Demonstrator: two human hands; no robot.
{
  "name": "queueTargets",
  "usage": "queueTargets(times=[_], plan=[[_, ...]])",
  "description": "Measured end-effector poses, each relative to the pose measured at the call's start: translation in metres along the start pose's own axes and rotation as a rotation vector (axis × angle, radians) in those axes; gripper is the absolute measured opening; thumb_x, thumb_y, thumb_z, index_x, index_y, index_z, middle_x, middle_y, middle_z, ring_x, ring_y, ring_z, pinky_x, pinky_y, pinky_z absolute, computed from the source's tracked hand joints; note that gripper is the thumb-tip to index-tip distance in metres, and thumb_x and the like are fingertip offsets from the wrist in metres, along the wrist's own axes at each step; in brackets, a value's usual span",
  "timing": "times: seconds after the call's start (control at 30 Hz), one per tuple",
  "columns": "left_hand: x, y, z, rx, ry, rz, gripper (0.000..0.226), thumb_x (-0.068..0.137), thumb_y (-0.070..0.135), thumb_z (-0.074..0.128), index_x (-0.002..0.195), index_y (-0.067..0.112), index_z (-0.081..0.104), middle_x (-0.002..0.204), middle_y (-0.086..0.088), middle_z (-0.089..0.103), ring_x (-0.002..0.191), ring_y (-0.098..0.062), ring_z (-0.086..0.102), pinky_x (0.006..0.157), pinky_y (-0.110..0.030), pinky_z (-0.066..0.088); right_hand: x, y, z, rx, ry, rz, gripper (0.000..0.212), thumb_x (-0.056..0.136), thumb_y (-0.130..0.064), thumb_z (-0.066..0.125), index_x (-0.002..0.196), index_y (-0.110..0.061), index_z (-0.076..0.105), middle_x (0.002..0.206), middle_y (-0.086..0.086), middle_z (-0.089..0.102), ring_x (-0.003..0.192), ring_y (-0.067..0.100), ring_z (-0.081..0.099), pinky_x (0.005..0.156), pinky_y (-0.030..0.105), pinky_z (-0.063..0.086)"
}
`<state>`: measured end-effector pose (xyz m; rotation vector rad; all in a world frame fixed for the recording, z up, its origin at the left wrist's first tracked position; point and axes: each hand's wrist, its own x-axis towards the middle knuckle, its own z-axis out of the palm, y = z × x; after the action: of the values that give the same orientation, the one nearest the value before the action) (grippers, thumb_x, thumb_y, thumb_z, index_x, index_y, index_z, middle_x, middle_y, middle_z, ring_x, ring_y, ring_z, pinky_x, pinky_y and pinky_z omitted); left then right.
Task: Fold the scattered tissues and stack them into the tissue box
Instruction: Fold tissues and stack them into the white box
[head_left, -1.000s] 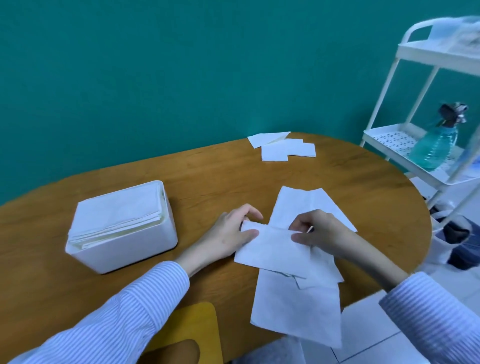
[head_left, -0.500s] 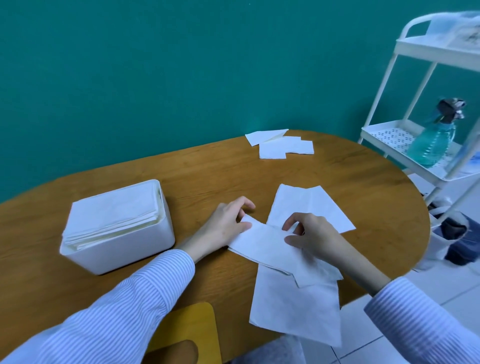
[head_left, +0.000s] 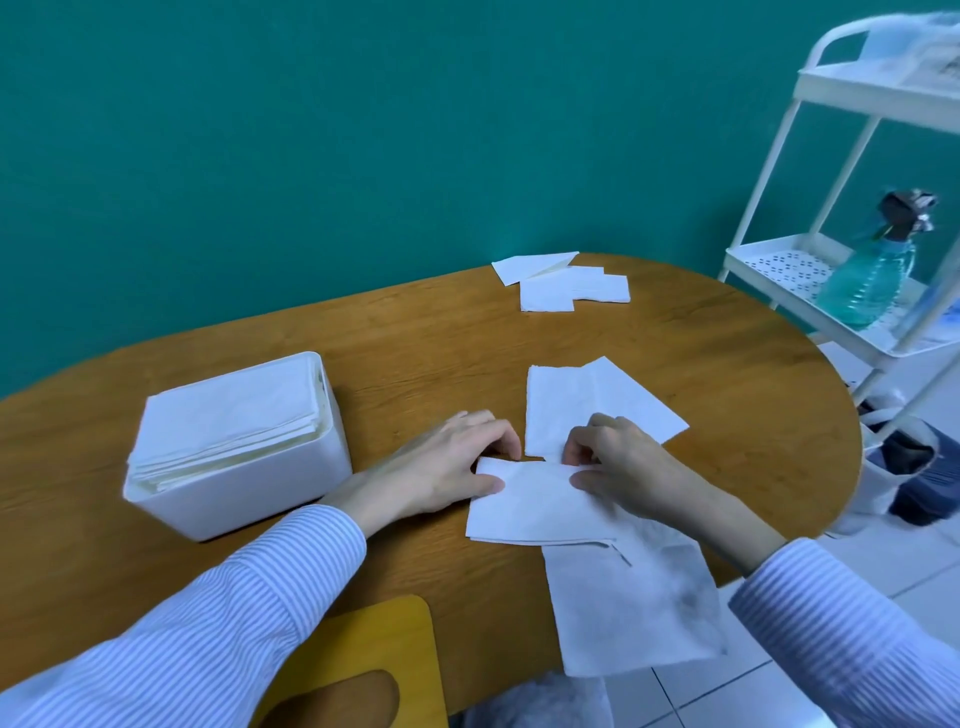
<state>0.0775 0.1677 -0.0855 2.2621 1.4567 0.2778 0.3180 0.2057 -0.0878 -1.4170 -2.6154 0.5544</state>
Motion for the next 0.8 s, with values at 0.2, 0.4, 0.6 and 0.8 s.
queueTargets(times=[0.2,0.4,0.6,0.8], plan=[[-0.004,0.002,0.007,-0.103,-0.006,0.038,0.026,0.09,0.025,0.063,0.108,0.043,0.059,0.103,0.015,0.05,0.102,-0.002,0.042,0.089,-0.026,0.037,-0.003,-0.005,-0.01,0.119,-0.036,-0.075,0.029,0.084,-0.007,0.061,0.076,-0.031,0.047,0.078,-0.011,0.056,0.075,0.01,0.05,0.062,0.024,0.037],[-0.013,0.011,-0.004,-0.251,0.083,0.018,0.02,0.093,0.018,0.064,0.097,0.035,0.071,0.097,0.006,0.05,0.083,-0.001,0.048,0.073,-0.016,0.033,-0.012,-0.015,-0.034,0.314,-0.027,-0.136,0.025,0.087,-0.006,0.061,0.08,-0.029,0.055,0.081,-0.012,0.059,0.07,0.005,0.051,0.063,0.024,0.042],[-0.043,0.021,-0.052,-0.31,0.227,-0.014,0.019,0.096,0.02,0.062,0.093,0.036,0.072,0.101,0.01,0.064,0.081,-0.008,0.057,0.074,-0.021,0.043,-0.003,-0.048,-0.076,0.315,0.064,-0.234,0.022,0.09,-0.007,0.064,0.078,-0.026,0.066,0.082,-0.013,0.067,0.079,0.007,0.058,0.068,0.025,0.044],[-0.106,0.017,-0.113,-0.24,0.46,-0.099,0.025,0.099,0.016,0.056,0.096,0.036,0.071,0.09,0.005,0.061,0.076,-0.009,0.053,0.068,-0.021,0.039,0.032,-0.12,-0.102,0.391,0.104,-0.394,0.024,0.094,-0.011,0.063,0.082,-0.029,0.074,0.085,-0.01,0.071,0.085,0.014,0.063,0.076,0.036,0.049]])
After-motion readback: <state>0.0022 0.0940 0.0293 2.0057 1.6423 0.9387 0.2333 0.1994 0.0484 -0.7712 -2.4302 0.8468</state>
